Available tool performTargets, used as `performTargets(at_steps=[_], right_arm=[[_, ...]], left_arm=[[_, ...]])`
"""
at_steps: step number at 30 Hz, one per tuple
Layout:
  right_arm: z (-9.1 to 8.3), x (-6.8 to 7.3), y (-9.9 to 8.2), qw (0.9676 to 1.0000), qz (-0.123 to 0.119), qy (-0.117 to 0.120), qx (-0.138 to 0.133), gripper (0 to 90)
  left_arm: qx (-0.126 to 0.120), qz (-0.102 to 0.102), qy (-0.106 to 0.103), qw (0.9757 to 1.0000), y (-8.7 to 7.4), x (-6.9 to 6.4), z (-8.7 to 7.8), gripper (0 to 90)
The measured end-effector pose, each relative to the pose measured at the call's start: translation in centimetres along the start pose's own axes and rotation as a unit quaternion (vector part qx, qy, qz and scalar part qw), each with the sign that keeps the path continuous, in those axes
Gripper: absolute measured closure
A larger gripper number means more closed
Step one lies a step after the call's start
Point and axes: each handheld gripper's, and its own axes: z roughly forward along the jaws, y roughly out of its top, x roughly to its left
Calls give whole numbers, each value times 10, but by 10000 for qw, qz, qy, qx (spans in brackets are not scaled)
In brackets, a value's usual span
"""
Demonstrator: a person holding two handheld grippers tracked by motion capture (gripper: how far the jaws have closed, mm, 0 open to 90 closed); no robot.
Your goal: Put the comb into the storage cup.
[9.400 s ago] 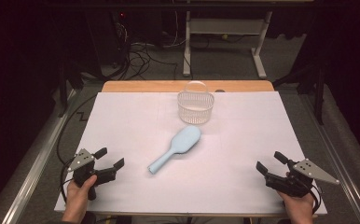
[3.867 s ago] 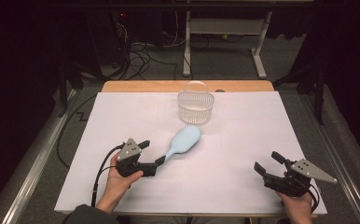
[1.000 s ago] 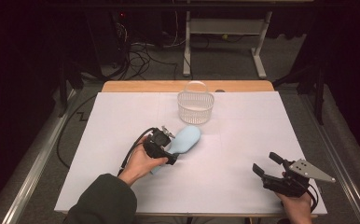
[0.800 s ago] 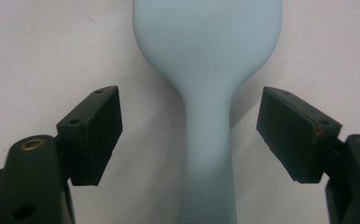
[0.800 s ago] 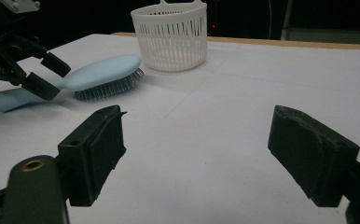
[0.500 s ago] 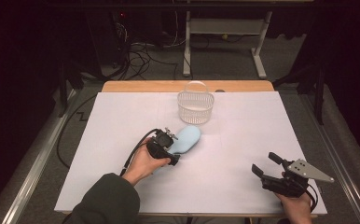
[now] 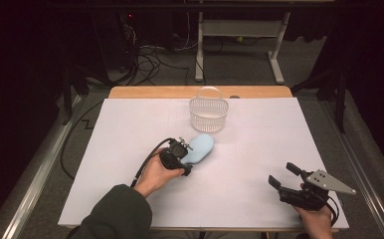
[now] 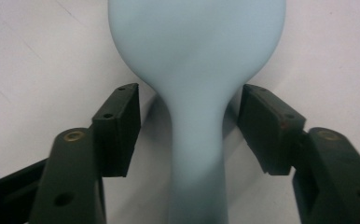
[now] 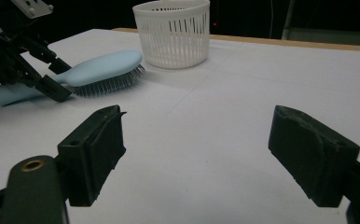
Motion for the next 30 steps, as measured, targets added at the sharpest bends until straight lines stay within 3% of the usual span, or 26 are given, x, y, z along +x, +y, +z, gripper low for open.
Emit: performTargets(at_steps=[15, 18, 23, 30], right_arm=[[0, -1, -1, 10000, 34, 24, 24, 189], [0, -1, -1, 10000, 33, 40, 21, 189], [0, -2, -1, 10000, 42, 36, 12, 189], [0, -2, -1, 10000, 52, 33, 29, 189]], left_arm=[[167, -121, -262, 9994, 4, 2, 0, 538], [208, -281, -321, 9989, 5, 6, 0, 604], [323, -125, -193, 9992, 9, 2, 0, 619], [301, -59, -259, 9992, 8, 3, 0, 642]])
